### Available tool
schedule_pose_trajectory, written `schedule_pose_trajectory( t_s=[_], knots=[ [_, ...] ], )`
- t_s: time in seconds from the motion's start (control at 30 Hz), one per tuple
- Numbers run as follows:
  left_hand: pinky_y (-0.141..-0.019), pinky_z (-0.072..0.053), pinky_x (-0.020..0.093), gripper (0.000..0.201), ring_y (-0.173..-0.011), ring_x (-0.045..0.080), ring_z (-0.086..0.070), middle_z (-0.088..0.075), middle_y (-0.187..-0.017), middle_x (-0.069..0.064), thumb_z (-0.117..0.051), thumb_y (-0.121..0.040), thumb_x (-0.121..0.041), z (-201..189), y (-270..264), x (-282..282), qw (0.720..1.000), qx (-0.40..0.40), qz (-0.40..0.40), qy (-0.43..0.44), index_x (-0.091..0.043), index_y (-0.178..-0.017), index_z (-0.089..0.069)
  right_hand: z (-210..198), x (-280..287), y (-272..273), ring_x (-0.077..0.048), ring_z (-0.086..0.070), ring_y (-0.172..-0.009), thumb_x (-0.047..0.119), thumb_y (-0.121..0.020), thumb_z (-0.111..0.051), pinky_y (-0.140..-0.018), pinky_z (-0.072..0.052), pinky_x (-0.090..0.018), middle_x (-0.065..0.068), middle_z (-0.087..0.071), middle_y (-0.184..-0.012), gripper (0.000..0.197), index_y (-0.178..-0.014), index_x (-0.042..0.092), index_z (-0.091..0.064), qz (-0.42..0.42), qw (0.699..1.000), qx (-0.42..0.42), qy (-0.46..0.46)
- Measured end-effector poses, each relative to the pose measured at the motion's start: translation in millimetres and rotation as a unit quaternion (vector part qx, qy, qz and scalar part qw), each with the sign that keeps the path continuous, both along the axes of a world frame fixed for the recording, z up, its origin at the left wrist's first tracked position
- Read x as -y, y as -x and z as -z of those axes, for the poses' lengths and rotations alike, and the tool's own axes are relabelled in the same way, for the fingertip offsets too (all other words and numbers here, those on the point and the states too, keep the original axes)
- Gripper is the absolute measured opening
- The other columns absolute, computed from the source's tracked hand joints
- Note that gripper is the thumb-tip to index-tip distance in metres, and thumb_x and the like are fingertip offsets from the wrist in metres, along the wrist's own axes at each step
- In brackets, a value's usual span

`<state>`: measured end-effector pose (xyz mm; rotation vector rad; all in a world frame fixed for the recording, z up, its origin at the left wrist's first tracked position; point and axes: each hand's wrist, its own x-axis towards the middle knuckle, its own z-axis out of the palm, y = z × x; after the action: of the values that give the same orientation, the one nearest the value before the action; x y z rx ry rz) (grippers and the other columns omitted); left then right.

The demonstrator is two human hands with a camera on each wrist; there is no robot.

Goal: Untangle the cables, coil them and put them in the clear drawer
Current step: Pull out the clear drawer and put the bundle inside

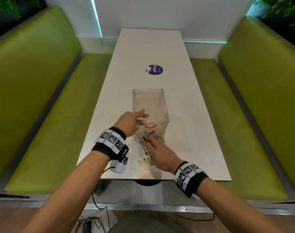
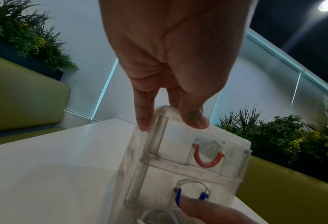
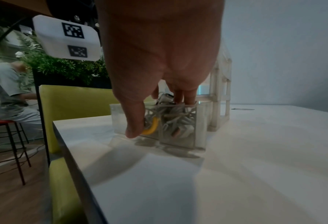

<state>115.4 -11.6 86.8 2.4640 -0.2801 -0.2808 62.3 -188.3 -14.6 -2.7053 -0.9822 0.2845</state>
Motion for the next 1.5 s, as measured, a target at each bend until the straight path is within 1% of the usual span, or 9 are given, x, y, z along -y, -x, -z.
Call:
schedule_pose_trajectory(
  t_s=[0.13,0.43,0.6,0.7,0.9,1.03,1.13,1.27,1.5],
  knots=[
    [-0.089,-0.029,0.007,0.046,-0.103,0.007,-0.065,-0.060,-0.131,-0.008,-0.041,-0.096,-0.002,-1.1,1.0,1.3,1.000,-0.001,-0.007,0.005,-0.014,-0.141,-0.041,-2.3,-6.5,1.1,-0.039,-0.043,-0.126,0.018,-0.068,-0.073,-0.102,-0.041,-0.046,-0.019,-0.027,-0.150,0.102,-0.150,0.009,-0.014,0.008,1.000,0.022,0.018],
    [-0.079,-0.029,0.001,0.048,-0.104,0.007,-0.064,-0.059,-0.131,-0.008,-0.039,-0.095,0.001,-1.5,1.9,1.3,0.999,-0.015,-0.019,0.027,-0.015,-0.141,-0.040,12.0,-20.3,-0.1,-0.032,-0.063,-0.085,0.029,-0.036,-0.079,-0.076,-0.054,-0.041,-0.015,-0.060,-0.111,0.100,-0.128,0.001,-0.052,0.057,0.996,0.050,0.036],
    [-0.077,-0.032,-0.004,0.049,-0.098,0.008,-0.066,-0.060,-0.131,-0.007,-0.038,-0.095,0.003,-1.9,5.6,3.2,0.999,-0.022,-0.009,0.033,-0.014,-0.142,-0.039,-0.8,-29.2,-5.2,-0.032,-0.028,-0.136,0.049,-0.061,-0.079,-0.110,-0.027,-0.051,-0.011,-0.026,-0.149,0.111,-0.147,0.006,-0.023,0.069,0.988,0.003,0.136],
    [-0.085,-0.032,0.004,0.050,-0.099,0.011,-0.067,-0.060,-0.131,-0.005,-0.037,-0.095,0.005,-2.7,4.3,2.9,0.999,-0.016,-0.005,0.029,-0.013,-0.141,-0.039,-4.1,-43.8,-4.9,-0.032,-0.021,-0.139,0.062,-0.060,-0.076,-0.113,-0.022,-0.049,-0.012,-0.021,-0.150,0.120,-0.148,0.006,-0.016,0.106,0.982,-0.003,0.159],
    [-0.091,-0.033,0.009,0.050,-0.099,0.010,-0.067,-0.060,-0.131,-0.004,-0.037,-0.094,0.004,-0.5,-0.4,0.4,1.000,-0.011,-0.011,0.024,-0.012,-0.140,-0.041,15.2,-26.1,18.7,-0.039,-0.054,-0.117,0.026,-0.050,-0.090,-0.099,-0.045,-0.054,-0.018,-0.057,-0.124,0.087,-0.124,0.000,-0.053,0.091,0.993,0.070,-0.012],
    [-0.086,-0.029,0.002,0.049,-0.098,0.009,-0.067,-0.061,-0.130,-0.005,-0.039,-0.094,0.004,2.2,-2.4,-0.3,1.000,-0.003,-0.012,0.027,-0.013,-0.140,-0.043,13.2,-2.5,25.3,-0.028,-0.063,-0.090,0.007,-0.057,-0.084,-0.078,-0.056,-0.033,-0.010,-0.066,-0.101,0.047,-0.100,0.004,-0.066,0.075,0.984,0.142,-0.076],
    [-0.081,-0.027,-0.005,0.049,-0.099,0.011,-0.067,-0.062,-0.128,-0.003,-0.040,-0.094,0.005,3.3,-2.0,-0.4,0.999,-0.001,-0.011,0.035,-0.012,-0.140,-0.043,18.5,1.1,20.8,-0.030,-0.061,-0.094,0.010,-0.077,-0.064,-0.079,-0.056,-0.038,-0.011,-0.064,-0.105,0.030,-0.105,0.002,-0.064,0.022,0.989,0.139,-0.052],
    [-0.078,-0.030,-0.009,0.051,-0.095,0.011,-0.068,-0.062,-0.128,-0.003,-0.039,-0.093,0.007,4.4,-4.9,0.0,0.999,0.001,-0.007,0.042,-0.013,-0.140,-0.043,18.1,-3.9,23.4,-0.036,-0.058,-0.110,0.006,-0.068,-0.070,-0.093,-0.051,-0.044,-0.017,-0.059,-0.119,0.053,-0.120,0.000,-0.057,0.011,0.993,0.117,-0.018],
    [-0.073,-0.033,-0.007,0.050,-0.093,0.013,-0.068,-0.059,-0.132,0.001,-0.036,-0.094,0.009,3.6,-8.4,-2.2,0.999,-0.019,0.001,0.043,-0.010,-0.140,-0.041,6.9,5.0,11.1,-0.038,-0.061,-0.111,-0.010,-0.056,-0.068,-0.083,-0.055,-0.038,-0.020,-0.063,-0.117,0.061,-0.115,0.005,-0.063,0.057,0.990,0.123,-0.050]
  ],
)
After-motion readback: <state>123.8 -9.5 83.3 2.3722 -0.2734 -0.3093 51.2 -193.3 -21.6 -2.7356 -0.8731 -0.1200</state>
